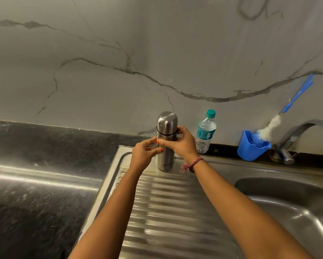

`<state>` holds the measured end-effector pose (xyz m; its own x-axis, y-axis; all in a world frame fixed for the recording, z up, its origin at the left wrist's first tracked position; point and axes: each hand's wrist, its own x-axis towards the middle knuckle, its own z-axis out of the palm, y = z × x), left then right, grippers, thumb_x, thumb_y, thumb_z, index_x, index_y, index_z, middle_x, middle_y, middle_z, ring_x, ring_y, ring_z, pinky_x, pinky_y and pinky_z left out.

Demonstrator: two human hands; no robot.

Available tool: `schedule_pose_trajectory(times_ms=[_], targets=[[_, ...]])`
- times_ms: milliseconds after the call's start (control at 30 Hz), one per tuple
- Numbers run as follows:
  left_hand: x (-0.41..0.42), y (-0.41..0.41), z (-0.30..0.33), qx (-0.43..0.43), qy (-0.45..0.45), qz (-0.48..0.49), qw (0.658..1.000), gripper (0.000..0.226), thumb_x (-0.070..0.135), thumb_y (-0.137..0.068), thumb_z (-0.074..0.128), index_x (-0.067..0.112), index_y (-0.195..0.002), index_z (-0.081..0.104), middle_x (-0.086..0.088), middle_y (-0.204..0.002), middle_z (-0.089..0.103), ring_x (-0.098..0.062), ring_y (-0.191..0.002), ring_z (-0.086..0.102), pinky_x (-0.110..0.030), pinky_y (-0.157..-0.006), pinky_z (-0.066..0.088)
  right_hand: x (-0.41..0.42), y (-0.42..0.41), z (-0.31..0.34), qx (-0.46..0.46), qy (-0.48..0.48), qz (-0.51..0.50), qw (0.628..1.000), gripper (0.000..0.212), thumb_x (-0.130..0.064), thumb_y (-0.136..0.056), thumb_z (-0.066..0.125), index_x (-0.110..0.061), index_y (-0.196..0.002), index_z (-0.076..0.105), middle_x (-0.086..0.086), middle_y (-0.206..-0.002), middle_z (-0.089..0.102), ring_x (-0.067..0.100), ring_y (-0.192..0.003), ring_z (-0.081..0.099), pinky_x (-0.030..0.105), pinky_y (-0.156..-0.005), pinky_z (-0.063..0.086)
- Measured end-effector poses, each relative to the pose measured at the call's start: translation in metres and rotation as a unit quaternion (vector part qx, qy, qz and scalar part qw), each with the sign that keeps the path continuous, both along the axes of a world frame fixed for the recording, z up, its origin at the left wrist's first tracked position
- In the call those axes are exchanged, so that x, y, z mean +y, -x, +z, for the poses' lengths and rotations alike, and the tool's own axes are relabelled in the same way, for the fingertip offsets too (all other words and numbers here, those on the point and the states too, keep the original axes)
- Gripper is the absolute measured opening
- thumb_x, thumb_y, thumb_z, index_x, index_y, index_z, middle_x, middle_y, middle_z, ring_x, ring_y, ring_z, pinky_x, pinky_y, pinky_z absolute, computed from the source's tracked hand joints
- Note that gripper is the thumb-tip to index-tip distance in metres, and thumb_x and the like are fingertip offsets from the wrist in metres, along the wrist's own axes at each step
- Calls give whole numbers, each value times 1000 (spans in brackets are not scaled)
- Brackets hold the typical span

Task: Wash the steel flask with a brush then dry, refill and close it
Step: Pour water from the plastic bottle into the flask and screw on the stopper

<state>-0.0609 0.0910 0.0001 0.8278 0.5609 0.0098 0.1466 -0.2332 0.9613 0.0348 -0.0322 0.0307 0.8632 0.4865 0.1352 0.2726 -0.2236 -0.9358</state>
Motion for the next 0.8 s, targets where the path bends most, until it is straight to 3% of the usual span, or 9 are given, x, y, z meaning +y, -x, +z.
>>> schedule_pose_trajectory(times_ms=[67,200,333,433,800], targets=[[3,-2,-3,3,-4,-4,1000,54,11,-81,78,14,-133,61,-5,-116,71,-17,-103,69,-34,-91,57,1,0,-3,4,-3,-1,1000,57,-30,-62,88,-23,-106,52,-8,-103,58,15,-99,59,16,-76,46],[3,0,-5,7,-4,-8,1000,54,8,-82,77,17,-133,61,3,-107,71,-5,-94,68,-18,-82,54,1,2,-8,12,-4,-3,1000,58,-30,-63,88,-20,-108,54,-8,-103,58,15,-99,59,11,-72,43],[4,2,-8,10,5,-2,1000,53,8,-82,77,18,-132,62,8,-100,71,-2,-93,67,-29,-91,54,2,4,-10,11,0,2,1000,59,-31,-63,88,-19,-111,54,-7,-105,59,14,-98,58,12,-72,43],[4,1,-9,12,11,0,1000,53,8,-83,76,18,-133,62,9,-99,71,0,-91,67,-30,-91,54,2,3,-11,18,-1,2,1000,61,-30,-63,88,-19,-112,54,-5,-108,60,14,-98,59,11,-70,44],[0,4,-11,3,16,3,1000,54,9,-84,76,19,-134,58,8,-107,68,-5,-97,67,-20,-83,54,4,2,-14,37,15,24,999,69,-34,-64,87,-25,-118,46,2,-123,57,19,-109,57,28,-88,49]])
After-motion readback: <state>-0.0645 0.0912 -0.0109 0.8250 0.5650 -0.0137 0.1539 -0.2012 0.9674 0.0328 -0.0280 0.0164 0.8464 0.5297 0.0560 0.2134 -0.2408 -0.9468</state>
